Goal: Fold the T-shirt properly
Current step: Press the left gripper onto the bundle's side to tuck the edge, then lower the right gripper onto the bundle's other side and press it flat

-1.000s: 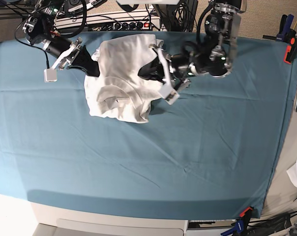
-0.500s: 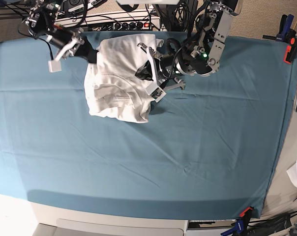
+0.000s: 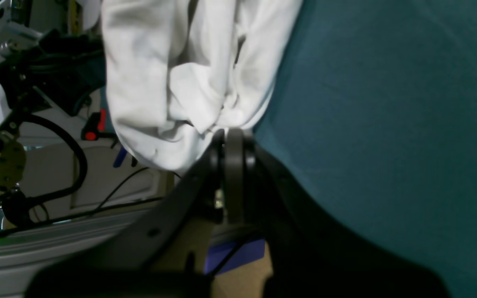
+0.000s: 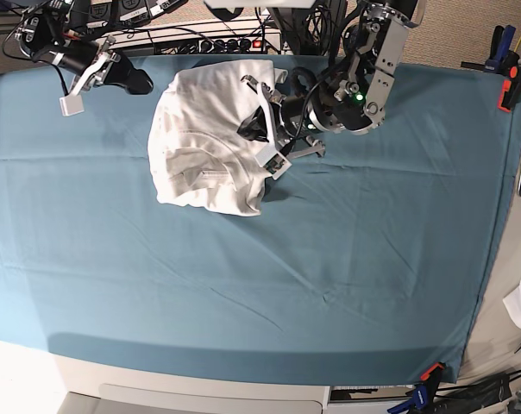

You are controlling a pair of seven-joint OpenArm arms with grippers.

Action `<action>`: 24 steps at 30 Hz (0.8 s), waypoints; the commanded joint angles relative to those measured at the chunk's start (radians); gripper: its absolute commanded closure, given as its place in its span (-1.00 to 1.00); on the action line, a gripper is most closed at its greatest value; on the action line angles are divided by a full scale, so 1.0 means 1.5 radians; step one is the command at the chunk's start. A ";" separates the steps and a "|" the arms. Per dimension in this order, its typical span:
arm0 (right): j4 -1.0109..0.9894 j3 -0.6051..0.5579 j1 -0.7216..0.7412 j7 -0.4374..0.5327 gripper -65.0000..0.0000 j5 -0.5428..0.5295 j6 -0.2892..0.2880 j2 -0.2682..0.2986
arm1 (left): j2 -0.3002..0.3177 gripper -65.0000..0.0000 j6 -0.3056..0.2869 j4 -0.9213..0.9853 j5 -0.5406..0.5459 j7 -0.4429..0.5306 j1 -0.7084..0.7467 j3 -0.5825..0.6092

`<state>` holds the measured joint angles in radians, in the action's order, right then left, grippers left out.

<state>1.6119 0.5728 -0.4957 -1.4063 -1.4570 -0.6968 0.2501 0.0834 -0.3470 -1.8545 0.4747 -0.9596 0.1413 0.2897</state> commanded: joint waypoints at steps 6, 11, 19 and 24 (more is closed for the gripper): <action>0.011 0.002 -0.002 0.007 1.00 -0.018 -0.001 -0.053 | -0.003 1.00 0.000 -0.012 0.005 0.012 -0.006 0.001; 0.011 0.001 -0.002 0.007 1.00 -0.018 -0.001 -0.097 | -0.003 1.00 0.000 -0.012 0.005 0.012 -0.006 0.001; 0.012 -0.017 0.000 0.007 1.00 -0.018 -0.001 -0.134 | -0.003 1.00 0.000 -0.012 -0.003 0.012 -0.006 0.001; 0.112 -0.025 -0.029 0.007 1.00 -0.018 -0.001 -0.134 | -0.003 1.00 0.008 -0.011 -0.026 0.012 -0.005 0.001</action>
<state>1.7660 0.5335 -0.5373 -1.4086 -1.4364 -0.6872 0.0441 0.0834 -0.3336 -1.8545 0.4282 -0.9592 0.1410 0.2897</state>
